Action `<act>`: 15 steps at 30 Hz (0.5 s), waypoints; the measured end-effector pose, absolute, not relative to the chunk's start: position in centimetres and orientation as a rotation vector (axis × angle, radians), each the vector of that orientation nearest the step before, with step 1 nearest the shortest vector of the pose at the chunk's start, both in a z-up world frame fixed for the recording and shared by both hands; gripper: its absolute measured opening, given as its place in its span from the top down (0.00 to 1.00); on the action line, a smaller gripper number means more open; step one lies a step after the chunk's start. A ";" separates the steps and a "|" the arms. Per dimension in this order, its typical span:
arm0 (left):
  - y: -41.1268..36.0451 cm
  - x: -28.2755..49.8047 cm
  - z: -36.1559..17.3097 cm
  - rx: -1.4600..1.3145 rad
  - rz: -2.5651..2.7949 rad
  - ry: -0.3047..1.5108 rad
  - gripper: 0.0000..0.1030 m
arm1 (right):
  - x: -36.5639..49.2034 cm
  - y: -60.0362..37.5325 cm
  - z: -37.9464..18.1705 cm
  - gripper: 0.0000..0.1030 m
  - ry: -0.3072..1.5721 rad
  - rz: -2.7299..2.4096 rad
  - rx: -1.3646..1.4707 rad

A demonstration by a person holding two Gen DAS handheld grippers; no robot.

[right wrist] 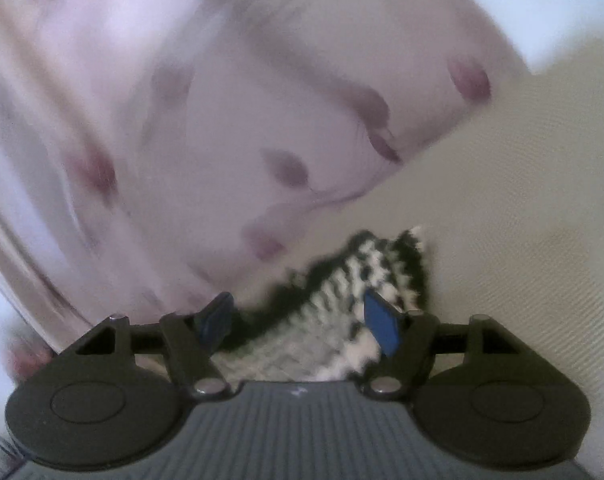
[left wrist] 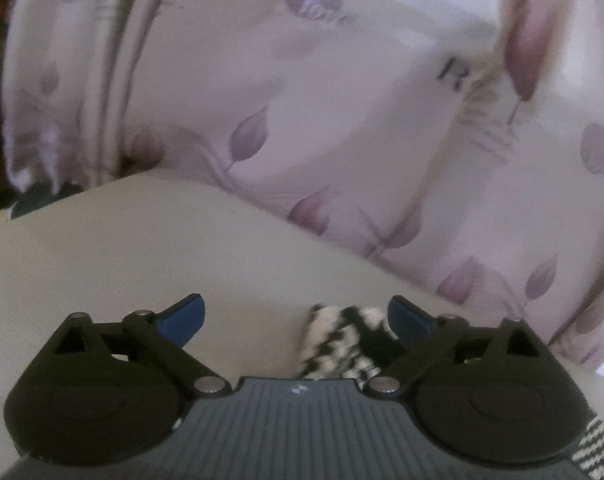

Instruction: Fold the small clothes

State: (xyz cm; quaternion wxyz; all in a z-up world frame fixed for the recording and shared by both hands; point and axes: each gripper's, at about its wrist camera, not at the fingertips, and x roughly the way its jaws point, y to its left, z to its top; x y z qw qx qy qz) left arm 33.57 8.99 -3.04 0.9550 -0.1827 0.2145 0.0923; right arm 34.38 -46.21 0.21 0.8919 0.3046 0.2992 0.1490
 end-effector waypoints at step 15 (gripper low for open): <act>10.7 29.4 -8.2 -0.285 0.114 0.565 0.48 | 31.2 -40.1 -0.7 0.29 0.662 0.257 0.176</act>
